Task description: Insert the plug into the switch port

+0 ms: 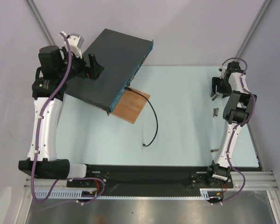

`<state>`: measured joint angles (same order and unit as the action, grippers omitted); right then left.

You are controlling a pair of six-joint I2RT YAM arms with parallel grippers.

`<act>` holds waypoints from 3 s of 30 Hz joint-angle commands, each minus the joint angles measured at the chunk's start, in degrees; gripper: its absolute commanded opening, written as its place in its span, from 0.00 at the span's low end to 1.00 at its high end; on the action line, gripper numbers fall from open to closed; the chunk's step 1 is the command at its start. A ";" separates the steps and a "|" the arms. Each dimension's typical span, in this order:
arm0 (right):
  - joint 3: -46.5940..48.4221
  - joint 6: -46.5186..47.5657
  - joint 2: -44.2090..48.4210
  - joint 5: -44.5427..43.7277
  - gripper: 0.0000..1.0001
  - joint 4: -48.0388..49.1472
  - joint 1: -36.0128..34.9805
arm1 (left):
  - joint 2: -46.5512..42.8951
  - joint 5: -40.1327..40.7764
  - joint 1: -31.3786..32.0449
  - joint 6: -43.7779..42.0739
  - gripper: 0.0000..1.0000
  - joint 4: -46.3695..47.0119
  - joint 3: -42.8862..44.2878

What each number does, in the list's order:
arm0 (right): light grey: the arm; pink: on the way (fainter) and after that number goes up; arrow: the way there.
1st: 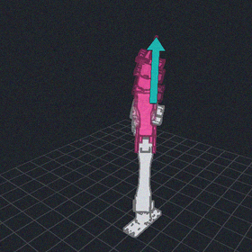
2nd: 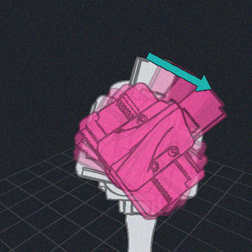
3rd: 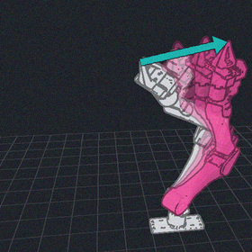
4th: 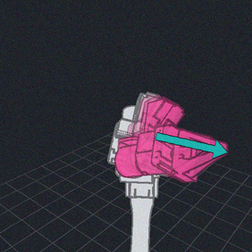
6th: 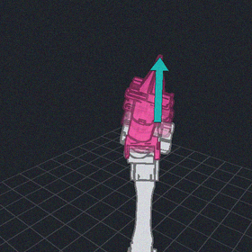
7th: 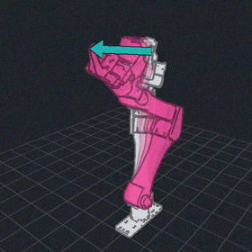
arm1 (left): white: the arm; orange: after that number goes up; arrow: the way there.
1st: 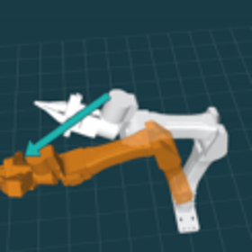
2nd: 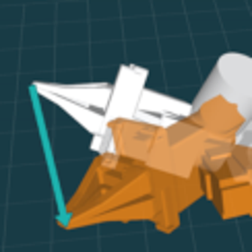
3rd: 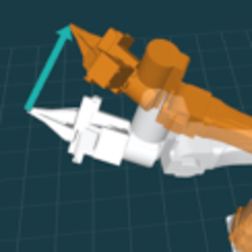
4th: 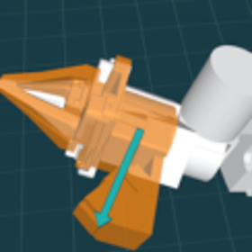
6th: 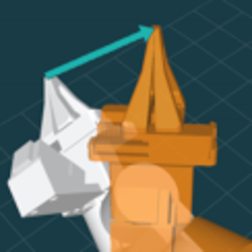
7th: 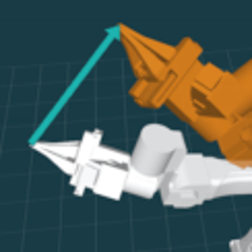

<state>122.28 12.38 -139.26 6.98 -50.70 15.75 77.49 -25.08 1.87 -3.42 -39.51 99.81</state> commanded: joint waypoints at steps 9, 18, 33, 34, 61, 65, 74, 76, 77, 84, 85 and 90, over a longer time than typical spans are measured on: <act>1.30 -2.98 -3.21 -0.49 0.45 1.92 -1.77 | -0.85 0.91 0.24 0.35 1.00 2.50 -0.58; 0.68 -8.58 6.34 27.97 0.00 1.82 -0.11 | -2.70 -1.64 1.47 -2.20 1.00 6.80 -3.21; -20.84 -63.77 34.66 38.81 0.00 50.07 -11.87 | -0.24 0.11 22.90 -6.96 1.00 16.47 -3.04; -21.90 -65.80 35.63 38.29 0.00 55.48 -13.79 | 0.11 1.34 24.31 -6.25 1.00 17.35 -3.13; -36.58 -64.24 55.68 23.69 0.00 57.02 -38.42 | 8.12 28.44 39.97 5.88 0.46 25.70 -3.04; -37.29 -63.97 56.20 23.43 0.00 57.02 -38.42 | 6.53 25.79 40.05 6.58 0.46 27.72 -5.15; -38.43 -62.22 57.26 28.07 0.34 57.55 -37.20 | 6.80 17.19 36.46 9.12 0.00 25.54 -3.83; -39.13 -59.60 57.78 30.53 0.65 58.78 -34.48 | 6.36 9.11 33.13 12.45 0.00 24.92 -4.45; -39.57 -57.93 58.05 34.11 0.73 59.13 -33.25 | 6.27 5.95 31.98 13.43 0.00 24.57 -4.54; -36.94 -28.15 60.51 38.12 1.00 38.88 -25.59 | 5.56 -13.31 27.22 15.47 0.01 14.12 -3.04; -36.68 -24.29 61.03 39.84 1.00 37.01 -24.90 | 5.39 -16.81 27.22 15.46 0.00 12.80 -3.13; -31.94 13.77 65.60 47.17 0.99 15.77 -27.60 | 6.17 -26.85 27.22 15.73 0.01 1.13 -4.45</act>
<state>84.95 -2.37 -78.81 48.73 -19.55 -9.10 85.54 -40.71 28.91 11.38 -29.76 94.61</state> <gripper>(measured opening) 0.994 0.068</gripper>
